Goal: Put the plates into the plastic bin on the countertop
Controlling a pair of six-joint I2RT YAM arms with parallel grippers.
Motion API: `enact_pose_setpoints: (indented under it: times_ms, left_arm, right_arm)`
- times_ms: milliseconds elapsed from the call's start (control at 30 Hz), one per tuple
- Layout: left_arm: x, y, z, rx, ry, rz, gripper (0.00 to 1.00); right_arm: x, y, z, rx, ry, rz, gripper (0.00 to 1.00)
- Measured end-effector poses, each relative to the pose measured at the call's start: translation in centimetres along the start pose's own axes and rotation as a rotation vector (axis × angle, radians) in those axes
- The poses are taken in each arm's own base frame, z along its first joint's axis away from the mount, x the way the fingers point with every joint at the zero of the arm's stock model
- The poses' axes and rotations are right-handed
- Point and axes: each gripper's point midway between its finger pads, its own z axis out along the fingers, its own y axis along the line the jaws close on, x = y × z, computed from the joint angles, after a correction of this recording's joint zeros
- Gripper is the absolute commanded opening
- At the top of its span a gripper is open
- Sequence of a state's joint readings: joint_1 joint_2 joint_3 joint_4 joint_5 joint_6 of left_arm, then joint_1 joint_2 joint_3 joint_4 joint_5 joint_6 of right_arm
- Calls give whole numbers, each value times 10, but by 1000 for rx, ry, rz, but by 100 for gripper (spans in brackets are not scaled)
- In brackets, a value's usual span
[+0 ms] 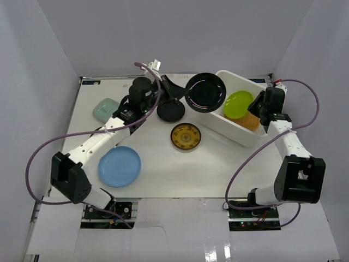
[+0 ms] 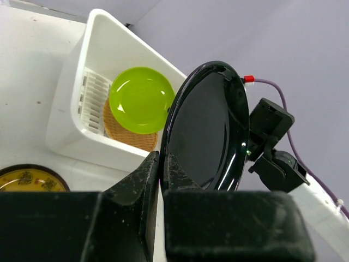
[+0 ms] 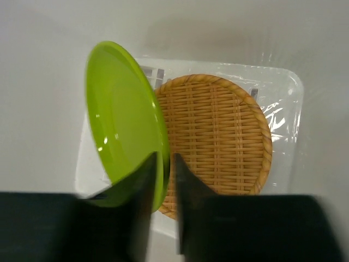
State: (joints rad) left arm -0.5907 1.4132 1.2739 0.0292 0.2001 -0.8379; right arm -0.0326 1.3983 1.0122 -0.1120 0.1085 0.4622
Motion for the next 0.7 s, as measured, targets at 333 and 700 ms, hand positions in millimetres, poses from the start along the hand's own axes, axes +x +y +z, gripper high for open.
enact_pose_setpoints:
  times_ms: [333, 700]
  left_arm:
    - [53, 23, 99, -81, 95, 30, 0]
    - [93, 25, 195, -105, 129, 47, 0]
  right_arm:
    - [2, -3, -23, -36, -26, 24, 72]
    - [-88, 12, -152, -174, -423, 102, 59]
